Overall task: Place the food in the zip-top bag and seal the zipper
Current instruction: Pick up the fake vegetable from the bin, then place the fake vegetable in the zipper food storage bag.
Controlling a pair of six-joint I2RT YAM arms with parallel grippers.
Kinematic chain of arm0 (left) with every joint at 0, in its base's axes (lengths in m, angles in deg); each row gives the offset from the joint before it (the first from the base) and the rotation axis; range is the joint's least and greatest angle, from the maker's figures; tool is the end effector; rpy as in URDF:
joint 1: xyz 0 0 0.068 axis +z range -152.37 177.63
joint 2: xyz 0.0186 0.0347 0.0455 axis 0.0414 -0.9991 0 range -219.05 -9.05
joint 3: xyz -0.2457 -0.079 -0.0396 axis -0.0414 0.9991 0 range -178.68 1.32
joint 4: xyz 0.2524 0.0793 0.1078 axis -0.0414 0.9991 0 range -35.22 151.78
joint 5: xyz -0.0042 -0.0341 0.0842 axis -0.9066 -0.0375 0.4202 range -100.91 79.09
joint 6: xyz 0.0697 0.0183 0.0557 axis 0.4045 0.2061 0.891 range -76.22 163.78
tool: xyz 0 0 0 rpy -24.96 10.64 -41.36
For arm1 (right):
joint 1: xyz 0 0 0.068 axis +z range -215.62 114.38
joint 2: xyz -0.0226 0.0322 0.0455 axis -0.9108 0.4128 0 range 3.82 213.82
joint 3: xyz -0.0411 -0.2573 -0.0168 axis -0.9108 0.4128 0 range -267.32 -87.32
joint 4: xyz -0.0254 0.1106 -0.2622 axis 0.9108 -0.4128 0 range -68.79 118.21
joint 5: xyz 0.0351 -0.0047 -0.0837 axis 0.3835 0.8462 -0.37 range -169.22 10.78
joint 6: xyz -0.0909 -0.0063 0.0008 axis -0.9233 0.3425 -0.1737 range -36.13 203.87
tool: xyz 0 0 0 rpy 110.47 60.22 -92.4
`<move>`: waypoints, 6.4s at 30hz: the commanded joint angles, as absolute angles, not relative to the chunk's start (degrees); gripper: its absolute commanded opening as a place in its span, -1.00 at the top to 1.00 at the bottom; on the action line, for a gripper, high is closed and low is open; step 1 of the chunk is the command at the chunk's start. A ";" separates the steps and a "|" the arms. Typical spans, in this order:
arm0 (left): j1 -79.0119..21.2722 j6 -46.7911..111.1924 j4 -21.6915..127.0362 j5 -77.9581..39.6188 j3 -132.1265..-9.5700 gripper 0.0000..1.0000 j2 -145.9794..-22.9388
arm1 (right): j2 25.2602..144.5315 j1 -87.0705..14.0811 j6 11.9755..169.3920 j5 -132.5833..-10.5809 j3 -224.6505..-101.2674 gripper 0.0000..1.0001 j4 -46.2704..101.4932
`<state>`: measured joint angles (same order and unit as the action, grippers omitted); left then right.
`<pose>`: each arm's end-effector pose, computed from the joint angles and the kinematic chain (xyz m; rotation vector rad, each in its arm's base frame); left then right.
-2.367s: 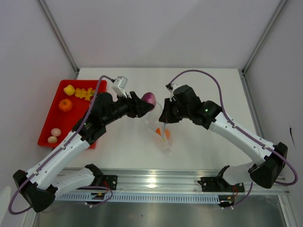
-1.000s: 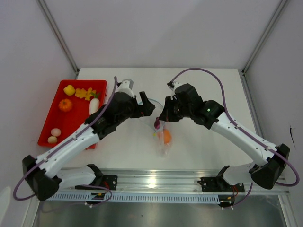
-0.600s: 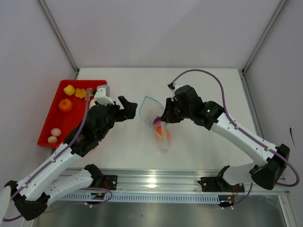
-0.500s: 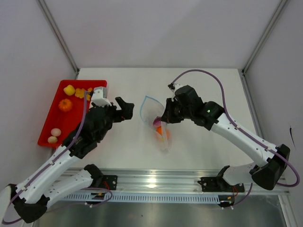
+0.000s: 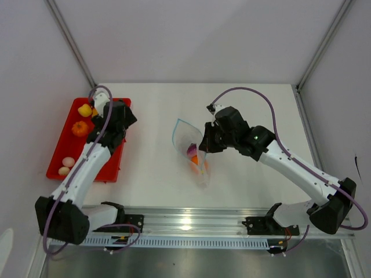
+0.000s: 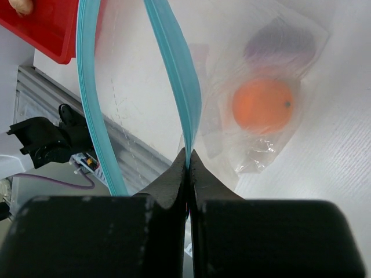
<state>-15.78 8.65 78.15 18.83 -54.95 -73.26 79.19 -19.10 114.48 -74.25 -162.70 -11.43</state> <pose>0.3116 -0.0327 0.2871 -0.6757 1.9239 0.0221 0.2334 0.2564 0.3181 -0.3792 2.3607 0.7819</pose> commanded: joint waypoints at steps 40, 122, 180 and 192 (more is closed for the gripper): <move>19.42 18.73 112.00 6.76 -116.81 -0.99 -138.16 | 75.80 -21.59 110.50 -67.62 -157.81 1.00 -6.07; 4.06 11.52 90.99 -13.97 -71.20 0.99 -88.90 | 78.61 -18.34 112.70 -74.47 -162.29 1.00 -8.70; -45.79 17.14 90.72 -30.59 -67.23 0.99 -78.84 | 81.69 -18.07 117.71 -83.27 -172.75 1.00 -11.17; -47.81 24.35 94.94 -37.37 -72.06 0.99 -83.93 | 83.53 -18.25 118.67 -81.95 -174.25 1.00 -10.47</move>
